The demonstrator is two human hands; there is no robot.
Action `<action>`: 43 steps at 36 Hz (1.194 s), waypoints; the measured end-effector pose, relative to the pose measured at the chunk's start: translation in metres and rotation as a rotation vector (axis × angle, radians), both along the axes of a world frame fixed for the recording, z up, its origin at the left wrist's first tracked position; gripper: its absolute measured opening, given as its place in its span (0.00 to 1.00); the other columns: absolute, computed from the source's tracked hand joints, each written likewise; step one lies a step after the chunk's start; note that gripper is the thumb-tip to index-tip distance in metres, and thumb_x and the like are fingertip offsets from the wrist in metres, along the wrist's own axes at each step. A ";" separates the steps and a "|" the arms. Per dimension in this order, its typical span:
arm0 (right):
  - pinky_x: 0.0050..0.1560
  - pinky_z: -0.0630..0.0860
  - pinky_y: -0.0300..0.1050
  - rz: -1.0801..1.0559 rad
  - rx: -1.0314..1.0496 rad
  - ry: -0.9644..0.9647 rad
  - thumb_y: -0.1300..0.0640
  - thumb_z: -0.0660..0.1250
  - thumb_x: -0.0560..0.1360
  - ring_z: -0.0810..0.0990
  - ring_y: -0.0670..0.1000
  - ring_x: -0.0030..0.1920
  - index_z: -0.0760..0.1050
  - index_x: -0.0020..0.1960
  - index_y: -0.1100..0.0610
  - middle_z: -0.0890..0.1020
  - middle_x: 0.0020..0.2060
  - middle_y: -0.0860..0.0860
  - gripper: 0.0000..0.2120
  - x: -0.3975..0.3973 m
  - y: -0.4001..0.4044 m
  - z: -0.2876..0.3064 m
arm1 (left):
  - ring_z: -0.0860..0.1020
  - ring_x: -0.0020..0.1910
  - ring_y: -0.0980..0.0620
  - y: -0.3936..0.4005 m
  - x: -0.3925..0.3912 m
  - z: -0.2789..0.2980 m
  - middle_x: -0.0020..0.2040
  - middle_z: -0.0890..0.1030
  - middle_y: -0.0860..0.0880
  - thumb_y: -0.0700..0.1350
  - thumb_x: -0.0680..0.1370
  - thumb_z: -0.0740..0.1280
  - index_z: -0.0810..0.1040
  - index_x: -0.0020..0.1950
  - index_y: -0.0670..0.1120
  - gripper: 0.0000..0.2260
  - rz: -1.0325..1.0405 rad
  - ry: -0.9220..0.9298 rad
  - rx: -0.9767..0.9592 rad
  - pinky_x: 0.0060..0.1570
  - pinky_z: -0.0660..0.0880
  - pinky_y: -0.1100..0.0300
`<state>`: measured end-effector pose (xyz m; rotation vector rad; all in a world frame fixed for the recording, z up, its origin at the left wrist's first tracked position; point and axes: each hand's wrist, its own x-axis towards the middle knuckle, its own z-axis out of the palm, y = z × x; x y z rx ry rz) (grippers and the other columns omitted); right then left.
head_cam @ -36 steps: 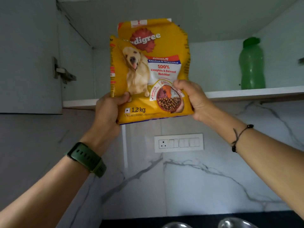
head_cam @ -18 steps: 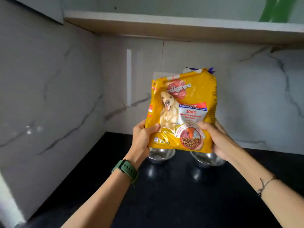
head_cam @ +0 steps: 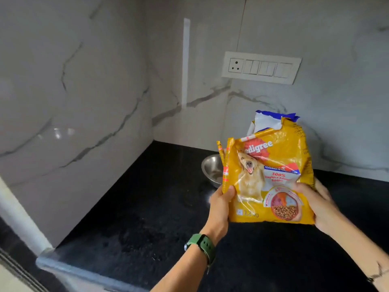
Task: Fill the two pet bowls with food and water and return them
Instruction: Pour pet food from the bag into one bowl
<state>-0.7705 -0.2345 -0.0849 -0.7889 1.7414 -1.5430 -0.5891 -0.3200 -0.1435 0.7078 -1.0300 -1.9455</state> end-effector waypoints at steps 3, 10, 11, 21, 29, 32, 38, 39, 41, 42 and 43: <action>0.43 0.79 0.49 -0.035 0.053 0.023 0.44 0.75 0.58 0.81 0.57 0.51 0.72 0.63 0.45 0.78 0.58 0.56 0.34 -0.009 -0.006 -0.005 | 0.81 0.54 0.42 -0.008 -0.010 -0.010 0.56 0.82 0.41 0.44 0.81 0.58 0.74 0.61 0.42 0.12 -0.026 0.015 0.014 0.55 0.78 0.47; 0.26 0.79 0.39 -0.011 0.054 0.031 0.47 0.75 0.64 0.83 0.55 0.39 0.77 0.50 0.48 0.84 0.47 0.55 0.16 -0.023 -0.018 -0.002 | 0.80 0.57 0.42 -0.031 -0.034 -0.019 0.59 0.81 0.43 0.41 0.78 0.64 0.71 0.64 0.45 0.14 -0.082 0.088 0.004 0.58 0.76 0.45; 0.25 0.78 0.39 0.003 0.056 0.060 0.40 0.78 0.54 0.84 0.54 0.36 0.77 0.48 0.48 0.86 0.40 0.52 0.26 -0.023 -0.020 -0.001 | 0.80 0.56 0.43 -0.033 -0.038 -0.020 0.59 0.81 0.44 0.42 0.77 0.65 0.71 0.64 0.46 0.15 -0.088 0.076 -0.010 0.57 0.76 0.46; 0.30 0.81 0.45 0.018 0.144 0.141 0.63 0.65 0.74 0.84 0.51 0.33 0.78 0.48 0.48 0.86 0.34 0.47 0.11 -0.054 -0.038 0.004 | 0.80 0.56 0.41 -0.040 -0.071 -0.034 0.58 0.81 0.41 0.43 0.79 0.64 0.73 0.63 0.42 0.14 -0.051 0.059 0.116 0.56 0.77 0.47; 0.30 0.79 0.42 0.082 0.164 0.199 0.62 0.66 0.74 0.83 0.50 0.35 0.77 0.46 0.48 0.84 0.36 0.47 0.09 -0.066 -0.046 0.017 | 0.80 0.55 0.41 -0.038 -0.091 -0.034 0.57 0.81 0.40 0.44 0.81 0.58 0.74 0.63 0.41 0.14 -0.007 0.081 0.231 0.58 0.75 0.43; 0.35 0.78 0.44 0.096 0.177 0.219 0.61 0.66 0.74 0.82 0.51 0.38 0.77 0.46 0.47 0.85 0.36 0.46 0.09 -0.070 -0.048 0.021 | 0.80 0.55 0.40 -0.036 -0.097 -0.032 0.57 0.81 0.41 0.44 0.81 0.57 0.75 0.62 0.42 0.13 0.011 0.090 0.278 0.59 0.74 0.42; 0.29 0.77 0.40 0.130 0.188 0.235 0.62 0.65 0.74 0.82 0.50 0.37 0.75 0.45 0.48 0.82 0.40 0.49 0.09 -0.067 -0.050 0.028 | 0.80 0.54 0.42 -0.031 -0.099 -0.032 0.56 0.82 0.43 0.46 0.81 0.55 0.75 0.61 0.44 0.13 0.036 0.147 0.367 0.59 0.74 0.42; 0.27 0.77 0.39 0.135 0.190 0.238 0.61 0.66 0.74 0.83 0.49 0.35 0.75 0.45 0.48 0.83 0.40 0.49 0.08 -0.066 -0.051 0.028 | 0.81 0.53 0.43 -0.030 -0.098 -0.032 0.55 0.82 0.43 0.47 0.82 0.55 0.75 0.61 0.45 0.14 0.032 0.158 0.386 0.58 0.75 0.43; 0.26 0.77 0.38 0.140 0.194 0.244 0.61 0.66 0.74 0.83 0.47 0.33 0.76 0.45 0.48 0.83 0.40 0.49 0.07 -0.065 -0.052 0.029 | 0.81 0.52 0.44 -0.030 -0.096 -0.031 0.54 0.83 0.44 0.49 0.82 0.53 0.76 0.60 0.45 0.15 0.013 0.186 0.420 0.57 0.75 0.43; 0.25 0.77 0.38 0.140 0.193 0.249 0.60 0.66 0.74 0.83 0.47 0.33 0.76 0.45 0.48 0.83 0.40 0.49 0.07 -0.065 -0.052 0.030 | 0.81 0.51 0.44 -0.030 -0.095 -0.031 0.52 0.83 0.44 0.50 0.82 0.53 0.76 0.58 0.46 0.16 0.005 0.200 0.434 0.56 0.75 0.43; 0.25 0.77 0.37 0.142 0.191 0.256 0.60 0.66 0.74 0.83 0.47 0.33 0.76 0.45 0.48 0.83 0.39 0.49 0.07 -0.065 -0.052 0.030 | 0.81 0.50 0.45 -0.030 -0.095 -0.030 0.50 0.84 0.45 0.51 0.82 0.53 0.77 0.56 0.46 0.16 -0.002 0.215 0.443 0.55 0.75 0.43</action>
